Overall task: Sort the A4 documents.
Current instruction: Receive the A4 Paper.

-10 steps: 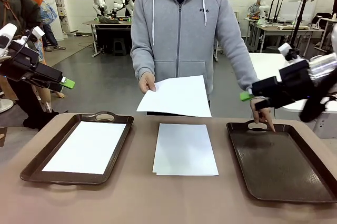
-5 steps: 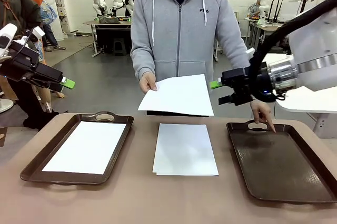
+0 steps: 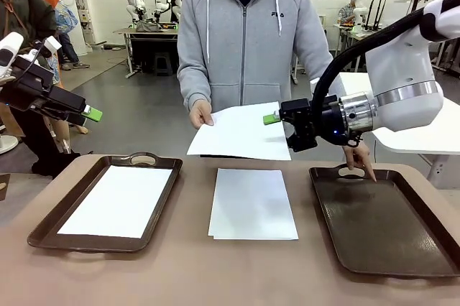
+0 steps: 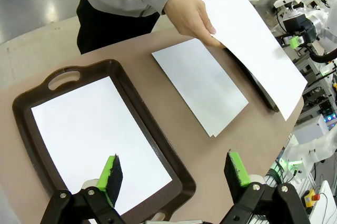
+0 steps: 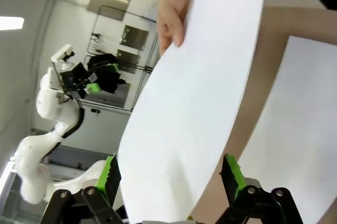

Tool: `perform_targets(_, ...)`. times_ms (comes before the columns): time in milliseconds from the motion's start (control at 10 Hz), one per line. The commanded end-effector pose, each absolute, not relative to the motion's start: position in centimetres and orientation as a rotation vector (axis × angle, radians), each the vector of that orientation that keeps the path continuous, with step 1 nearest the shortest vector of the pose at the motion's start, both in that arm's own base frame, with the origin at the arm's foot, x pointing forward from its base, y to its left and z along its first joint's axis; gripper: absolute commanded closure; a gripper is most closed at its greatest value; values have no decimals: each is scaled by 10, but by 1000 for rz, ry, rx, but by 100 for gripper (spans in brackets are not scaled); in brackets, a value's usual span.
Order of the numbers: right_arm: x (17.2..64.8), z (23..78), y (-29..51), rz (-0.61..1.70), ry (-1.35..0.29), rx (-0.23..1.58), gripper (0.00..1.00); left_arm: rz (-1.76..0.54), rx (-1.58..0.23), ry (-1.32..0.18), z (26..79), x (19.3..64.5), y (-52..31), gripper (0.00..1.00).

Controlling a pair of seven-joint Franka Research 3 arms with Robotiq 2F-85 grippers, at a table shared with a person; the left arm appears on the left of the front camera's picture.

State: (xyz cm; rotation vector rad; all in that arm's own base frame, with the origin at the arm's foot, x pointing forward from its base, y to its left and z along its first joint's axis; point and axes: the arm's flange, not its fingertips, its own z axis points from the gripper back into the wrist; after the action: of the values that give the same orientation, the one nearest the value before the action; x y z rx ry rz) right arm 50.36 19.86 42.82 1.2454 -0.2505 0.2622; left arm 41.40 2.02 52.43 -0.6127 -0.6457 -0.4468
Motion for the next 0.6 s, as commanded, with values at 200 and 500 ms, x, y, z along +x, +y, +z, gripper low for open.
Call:
perform_targets(200,515,411,203,135,-226,1379,0,-439,-617,-652,524,414,20,0)
perform_targets(500,520,402,203,64,-173,1396,0,-439,-617,-652,524,414,20,0)
